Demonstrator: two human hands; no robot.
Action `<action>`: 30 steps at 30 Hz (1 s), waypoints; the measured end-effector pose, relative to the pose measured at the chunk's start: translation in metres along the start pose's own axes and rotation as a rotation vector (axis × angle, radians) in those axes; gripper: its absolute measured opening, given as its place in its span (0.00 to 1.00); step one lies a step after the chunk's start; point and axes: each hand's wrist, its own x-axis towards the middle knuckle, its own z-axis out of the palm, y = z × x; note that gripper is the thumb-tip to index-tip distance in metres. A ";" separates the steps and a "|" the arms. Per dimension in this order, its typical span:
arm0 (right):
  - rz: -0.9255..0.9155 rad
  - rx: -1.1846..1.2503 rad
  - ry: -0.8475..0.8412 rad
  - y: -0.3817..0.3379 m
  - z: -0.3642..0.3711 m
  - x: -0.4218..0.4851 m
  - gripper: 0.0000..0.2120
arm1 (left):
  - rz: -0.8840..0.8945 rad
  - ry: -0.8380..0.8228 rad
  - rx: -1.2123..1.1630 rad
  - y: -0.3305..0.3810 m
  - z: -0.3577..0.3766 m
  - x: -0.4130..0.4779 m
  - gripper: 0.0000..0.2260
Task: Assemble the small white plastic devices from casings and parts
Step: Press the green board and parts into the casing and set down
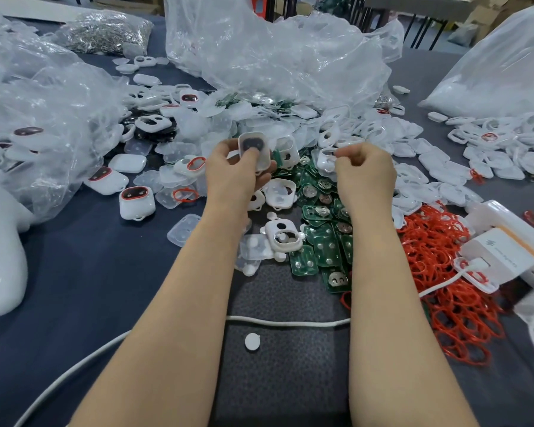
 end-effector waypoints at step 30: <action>-0.010 0.470 -0.277 -0.009 0.014 -0.010 0.13 | -0.073 -0.089 -0.046 -0.008 0.005 0.003 0.05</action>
